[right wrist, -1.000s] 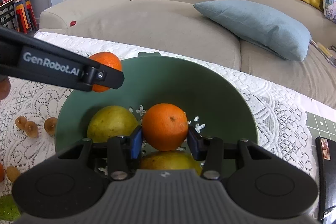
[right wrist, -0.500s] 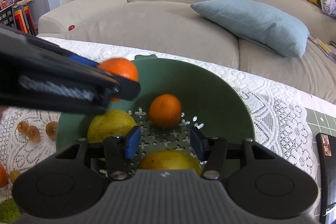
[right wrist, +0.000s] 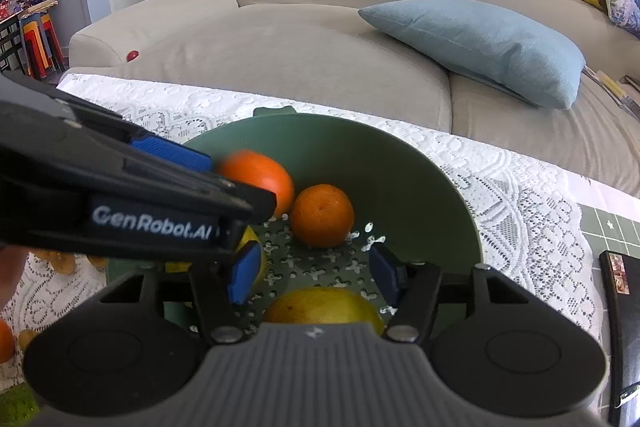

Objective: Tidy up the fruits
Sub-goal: 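Withdraw both open grippers from the colander back over the table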

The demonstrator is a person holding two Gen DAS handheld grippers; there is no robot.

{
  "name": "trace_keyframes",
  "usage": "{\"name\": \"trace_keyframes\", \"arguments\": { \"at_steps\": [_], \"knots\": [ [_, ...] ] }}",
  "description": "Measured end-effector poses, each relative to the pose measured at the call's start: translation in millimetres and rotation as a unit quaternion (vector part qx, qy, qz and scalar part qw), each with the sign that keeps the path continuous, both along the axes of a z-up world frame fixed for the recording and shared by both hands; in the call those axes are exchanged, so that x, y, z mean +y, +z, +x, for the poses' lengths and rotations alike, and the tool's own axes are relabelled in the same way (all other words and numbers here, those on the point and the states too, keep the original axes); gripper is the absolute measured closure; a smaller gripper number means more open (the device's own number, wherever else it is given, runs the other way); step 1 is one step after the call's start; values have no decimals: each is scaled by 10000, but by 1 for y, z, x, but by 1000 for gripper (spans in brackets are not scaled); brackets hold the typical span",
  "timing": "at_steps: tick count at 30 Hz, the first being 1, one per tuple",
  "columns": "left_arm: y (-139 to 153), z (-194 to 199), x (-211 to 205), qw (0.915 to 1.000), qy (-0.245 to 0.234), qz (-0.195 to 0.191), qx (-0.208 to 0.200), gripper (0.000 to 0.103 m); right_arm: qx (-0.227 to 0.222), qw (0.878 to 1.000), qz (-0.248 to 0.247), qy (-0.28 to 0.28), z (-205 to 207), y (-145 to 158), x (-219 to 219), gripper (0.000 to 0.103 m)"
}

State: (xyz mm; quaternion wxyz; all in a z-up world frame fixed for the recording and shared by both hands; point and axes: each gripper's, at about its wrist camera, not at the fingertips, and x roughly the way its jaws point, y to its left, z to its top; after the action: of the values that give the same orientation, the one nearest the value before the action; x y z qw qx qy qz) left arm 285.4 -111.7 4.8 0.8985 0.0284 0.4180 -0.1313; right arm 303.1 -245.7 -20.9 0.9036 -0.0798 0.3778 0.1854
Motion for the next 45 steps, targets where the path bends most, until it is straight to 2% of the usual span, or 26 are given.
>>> {"name": "trace_keyframes", "arguments": {
  "at_steps": [6, 8, 11, 14, 17, 21, 33, 37, 40, 45],
  "knots": [
    [18, -17, 5, 9998, 39, -21, -213, 36, -95, 9999, 48, 38, -7, 8, 2, 39],
    [25, -25, 9, 9994, 98, -17, -321, 36, -161, 9998, 86, 59, -12, 13, 4, 33],
    [36, -40, 19, 9978, 440, 105, -486, 36, -291, 9993, 177, 128, -21, 21, 8, 25],
    [45, -58, 33, 9952, 725, 26, -652, 36, -349, 9986, 344, 180, -29, 28, 12, 18],
    [50, -75, 48, 9933, 892, -128, -721, 36, -385, 9974, 564, 228, -36, 33, 13, 15],
    [52, -95, 64, 9908, 1098, -65, -786, 36, -308, 9959, 779, 357, -43, 36, 19, 11],
    [37, -143, 121, 9878, 1447, -471, -335, 35, 33, 9908, 1010, 896, -71, 27, 49, 10],
    [30, -158, 134, 9886, 1365, -604, -195, 35, -30, 9893, 1035, 1029, -82, 21, 60, 9],
    [24, -168, 137, 9902, 1296, -520, -102, 35, -197, 9907, 820, 1072, -87, 19, 67, 9],
    [12, -184, 140, 9929, 1182, -156, 43, 35, -285, 9918, 690, 1041, -92, 24, 66, 15]
  ]
}}
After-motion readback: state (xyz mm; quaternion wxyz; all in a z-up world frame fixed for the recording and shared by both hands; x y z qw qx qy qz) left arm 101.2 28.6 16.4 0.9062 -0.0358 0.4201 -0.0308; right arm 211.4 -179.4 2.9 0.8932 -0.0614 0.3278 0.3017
